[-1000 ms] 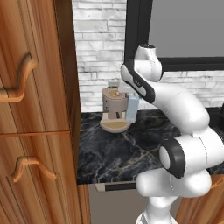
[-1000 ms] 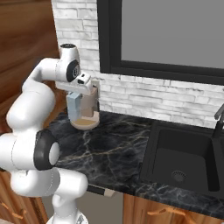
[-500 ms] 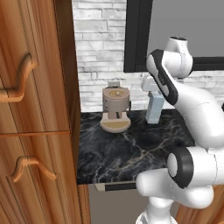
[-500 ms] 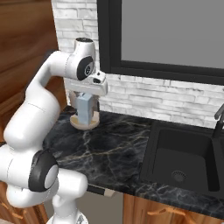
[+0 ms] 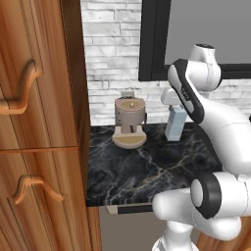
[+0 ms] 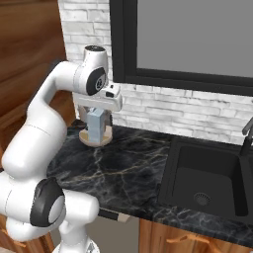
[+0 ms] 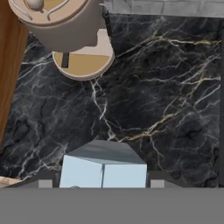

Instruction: Gather the eggs and milk located in the vicinity of the sink area and place them right next to the bowl.

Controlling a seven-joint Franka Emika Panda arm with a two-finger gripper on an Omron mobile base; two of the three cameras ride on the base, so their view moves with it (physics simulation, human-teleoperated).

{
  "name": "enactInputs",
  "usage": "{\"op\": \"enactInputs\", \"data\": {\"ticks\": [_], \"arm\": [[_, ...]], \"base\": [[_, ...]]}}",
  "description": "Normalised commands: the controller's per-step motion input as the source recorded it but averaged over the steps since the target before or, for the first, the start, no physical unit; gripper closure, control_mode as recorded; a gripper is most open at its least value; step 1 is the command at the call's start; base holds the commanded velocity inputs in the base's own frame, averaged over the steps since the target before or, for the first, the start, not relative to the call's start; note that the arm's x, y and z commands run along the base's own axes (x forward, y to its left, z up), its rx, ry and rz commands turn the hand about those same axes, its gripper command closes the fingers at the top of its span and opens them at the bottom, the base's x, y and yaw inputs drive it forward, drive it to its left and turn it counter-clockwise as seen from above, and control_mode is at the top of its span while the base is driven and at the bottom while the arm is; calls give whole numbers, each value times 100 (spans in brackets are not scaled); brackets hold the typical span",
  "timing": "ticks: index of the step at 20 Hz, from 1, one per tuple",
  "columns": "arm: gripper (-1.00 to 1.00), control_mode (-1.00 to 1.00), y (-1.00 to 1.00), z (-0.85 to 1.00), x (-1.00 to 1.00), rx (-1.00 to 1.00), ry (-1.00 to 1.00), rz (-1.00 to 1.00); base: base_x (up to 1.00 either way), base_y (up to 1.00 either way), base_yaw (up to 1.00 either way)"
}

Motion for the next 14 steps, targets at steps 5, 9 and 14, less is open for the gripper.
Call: {"op": "enactInputs", "data": {"ticks": [5,9,14], "arm": [[100,100,0,0,-1,0,0,0],[100,100,0,0,0,0,0,0],[100,100,0,0,0,0,0,0]], "base": [[-25,0,0],[-94,0,0],[-73,-35,-5]]}}
